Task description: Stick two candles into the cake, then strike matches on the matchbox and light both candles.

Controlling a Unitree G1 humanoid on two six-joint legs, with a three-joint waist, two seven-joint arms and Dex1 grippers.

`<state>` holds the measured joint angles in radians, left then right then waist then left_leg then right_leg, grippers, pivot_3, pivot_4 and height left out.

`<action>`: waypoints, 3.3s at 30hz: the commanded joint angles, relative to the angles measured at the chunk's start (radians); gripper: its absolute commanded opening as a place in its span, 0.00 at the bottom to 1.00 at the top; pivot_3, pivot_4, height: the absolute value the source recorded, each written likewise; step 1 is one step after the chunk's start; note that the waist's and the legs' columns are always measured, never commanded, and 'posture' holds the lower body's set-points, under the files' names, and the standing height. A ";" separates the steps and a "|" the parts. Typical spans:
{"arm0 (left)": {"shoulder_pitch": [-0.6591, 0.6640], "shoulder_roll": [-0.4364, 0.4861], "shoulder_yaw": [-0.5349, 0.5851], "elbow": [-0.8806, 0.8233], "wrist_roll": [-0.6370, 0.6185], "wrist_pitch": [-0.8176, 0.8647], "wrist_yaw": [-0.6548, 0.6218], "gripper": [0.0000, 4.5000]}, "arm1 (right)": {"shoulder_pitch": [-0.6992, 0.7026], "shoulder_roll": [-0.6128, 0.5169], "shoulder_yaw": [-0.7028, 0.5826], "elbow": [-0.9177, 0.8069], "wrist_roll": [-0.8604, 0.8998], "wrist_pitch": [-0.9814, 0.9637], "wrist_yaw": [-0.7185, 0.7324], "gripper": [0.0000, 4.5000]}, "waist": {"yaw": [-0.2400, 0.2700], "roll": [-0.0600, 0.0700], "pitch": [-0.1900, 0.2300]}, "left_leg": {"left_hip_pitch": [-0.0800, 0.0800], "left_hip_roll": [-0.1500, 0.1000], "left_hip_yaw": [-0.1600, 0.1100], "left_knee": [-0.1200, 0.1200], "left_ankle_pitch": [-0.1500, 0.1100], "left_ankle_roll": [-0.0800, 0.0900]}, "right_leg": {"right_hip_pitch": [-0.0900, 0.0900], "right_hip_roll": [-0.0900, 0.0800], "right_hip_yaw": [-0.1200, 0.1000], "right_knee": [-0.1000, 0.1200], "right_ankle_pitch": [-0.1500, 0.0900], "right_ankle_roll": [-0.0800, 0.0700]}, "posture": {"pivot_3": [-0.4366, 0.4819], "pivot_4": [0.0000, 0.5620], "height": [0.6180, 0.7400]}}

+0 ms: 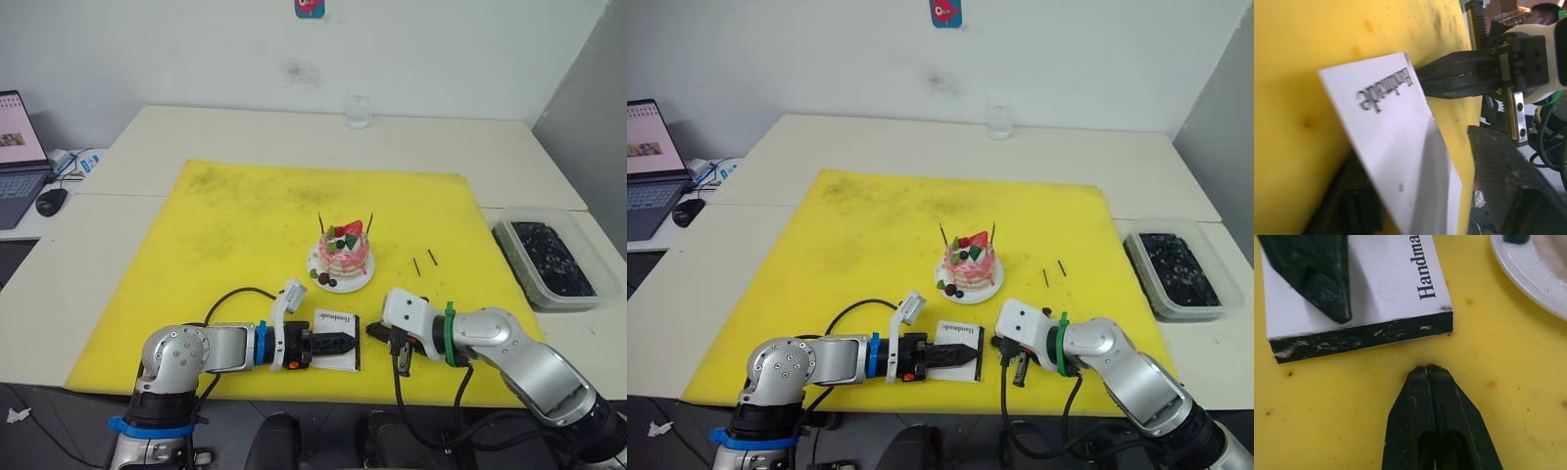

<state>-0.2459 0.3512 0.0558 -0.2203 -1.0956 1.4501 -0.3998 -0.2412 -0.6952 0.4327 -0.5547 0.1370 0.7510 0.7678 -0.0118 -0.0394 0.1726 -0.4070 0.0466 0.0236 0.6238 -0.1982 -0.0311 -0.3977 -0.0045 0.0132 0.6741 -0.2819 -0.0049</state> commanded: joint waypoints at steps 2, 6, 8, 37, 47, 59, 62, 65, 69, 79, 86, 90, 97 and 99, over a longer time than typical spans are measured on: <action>0.033 0.016 -0.005 0.052 0.076 0.014 0.050 0.79 | -0.009 0.016 0.018 -0.020 0.018 0.008 0.024 0.00 | 0.000 0.000 0.000 | 0.002 0.000 -0.001 0.000 -0.003 -0.004 | 0.001 0.000 0.000 -0.001 0.000 0.000 | 0.48 0.27 1.00; 0.033 0.010 0.004 0.057 0.074 0.019 0.053 0.79 | -0.006 0.024 0.016 -0.026 0.020 0.002 0.026 0.00 | -0.005 0.002 0.000 | 0.003 -0.001 -0.011 -0.001 -0.004 -0.006 | 0.004 0.000 -0.006 -0.009 0.000 0.000 | 0.48 0.27 1.00; 0.029 0.003 0.018 0.068 0.071 0.024 0.057 0.79 | -0.005 0.031 0.016 -0.026 0.021 -0.006 0.028 0.00 | -0.005 0.002 0.000 | 0.004 -0.001 -0.014 -0.004 -0.004 -0.006 | 0.006 0.000 -0.008 -0.015 0.000 0.000 | 0.48 0.27 1.00; 0.037 -0.002 0.040 0.075 0.111 0.030 0.042 0.13 | 0.006 0.031 -0.033 -0.043 0.015 -0.010 0.028 0.00 | -0.005 0.003 0.000 | 0.007 -0.003 -0.017 -0.013 -0.003 -0.004 | 0.008 -0.011 -0.027 -0.016 0.000 0.000 | 0.48 0.27 1.00; 0.044 0.016 0.097 -0.019 -0.009 0.049 -0.030 0.01 | 0.136 0.001 -0.352 -0.250 0.169 0.015 0.017 0.00 | -0.002 0.002 0.002 | 0.006 -0.004 -0.017 -0.015 -0.004 -0.006 | 0.008 -0.012 -0.028 -0.016 0.000 0.000 | 0.48 0.27 1.00; 0.100 0.216 0.168 -0.310 -0.149 -0.102 -0.162 0.00 | 0.256 0.216 -0.468 -0.211 0.131 -0.080 -0.260 0.36 | -0.004 0.002 0.006 | -0.014 -0.003 -0.013 -0.016 -0.005 -0.008 | -0.008 -0.011 -0.026 -0.015 0.002 0.007 | 0.48 0.27 1.00; 0.122 0.216 0.175 -0.328 -0.159 -0.144 -0.130 0.00 | 0.258 0.270 -0.429 -0.127 0.053 -0.169 -0.342 0.44 | -0.001 0.002 0.006 | -0.014 -0.003 -0.013 -0.016 -0.005 -0.008 | -0.008 -0.012 -0.026 -0.015 0.002 0.007 | 0.48 0.27 1.00; 0.140 0.213 0.173 -0.340 -0.167 -0.174 -0.100 0.00 | 0.267 0.345 -0.426 -0.050 0.024 -0.232 -0.416 0.44 | 0.004 0.002 0.006 | -0.013 -0.003 -0.013 -0.015 -0.005 -0.008 | -0.008 -0.012 -0.026 -0.015 0.003 0.008 | 0.48 0.27 1.00; 0.153 0.225 0.161 -0.350 -0.182 -0.197 -0.081 0.00 | 0.266 0.388 -0.430 0.022 0.016 -0.267 -0.442 0.44 | 0.005 0.002 0.006 | -0.013 -0.003 -0.012 -0.015 -0.005 -0.008 | -0.008 -0.012 -0.026 -0.014 0.003 0.008 | 0.48 0.27 1.00; 0.142 0.226 0.104 -0.337 -0.184 -0.232 -0.063 0.00 | 0.204 0.457 -0.413 0.170 -0.027 -0.290 -0.516 0.44 | 0.006 0.002 0.006 | -0.012 -0.002 -0.012 -0.014 -0.005 -0.008 | -0.008 -0.010 -0.025 -0.010 0.003 0.008 | 0.48 0.27 1.00; 0.132 0.224 0.084 -0.319 -0.180 -0.251 -0.057 0.00 | 0.183 0.497 -0.416 0.206 -0.041 -0.274 -0.564 0.44 | 0.006 0.002 0.006 | -0.011 -0.002 -0.011 -0.014 -0.005 -0.008 | -0.008 -0.010 -0.024 -0.010 0.003 0.007 | 0.48 0.27 1.00; 0.134 0.237 0.081 -0.311 -0.178 -0.255 -0.065 0.00 | 0.187 0.517 -0.411 0.204 -0.043 -0.254 -0.586 0.44 | 0.006 0.003 0.005 | -0.011 -0.002 -0.011 -0.014 -0.005 -0.008 | -0.008 -0.010 -0.024 -0.009 0.003 0.008 | 0.48 0.27 1.00; 0.134 0.249 0.070 -0.296 -0.165 -0.265 -0.074 0.00 | 0.196 0.536 -0.396 0.200 -0.047 -0.201 -0.612 0.32 | 0.006 0.002 0.004 | -0.010 -0.002 -0.011 -0.013 -0.005 -0.008 | -0.007 -0.010 -0.024 -0.008 0.003 0.007 | 0.48 0.27 1.00; 0.135 0.253 0.067 -0.295 -0.164 -0.269 -0.075 0.00 | 0.195 0.546 -0.394 0.198 -0.042 -0.186 -0.617 0.18 | 0.006 0.001 0.003 | -0.010 -0.002 -0.011 -0.013 -0.005 -0.008 | -0.007 -0.010 -0.024 -0.008 0.003 0.007 | 0.48 0.27 1.00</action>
<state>-0.1087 0.5953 0.1211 -0.5014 -1.2513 1.1950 -0.4631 -0.0574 -0.1542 0.0310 -0.3523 0.0945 0.5388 0.1575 -0.0059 -0.0381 0.1759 -0.4168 0.0451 0.0121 0.6110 -0.2027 -0.0392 -0.4044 -0.0139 -0.0109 0.6660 -0.2788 0.0026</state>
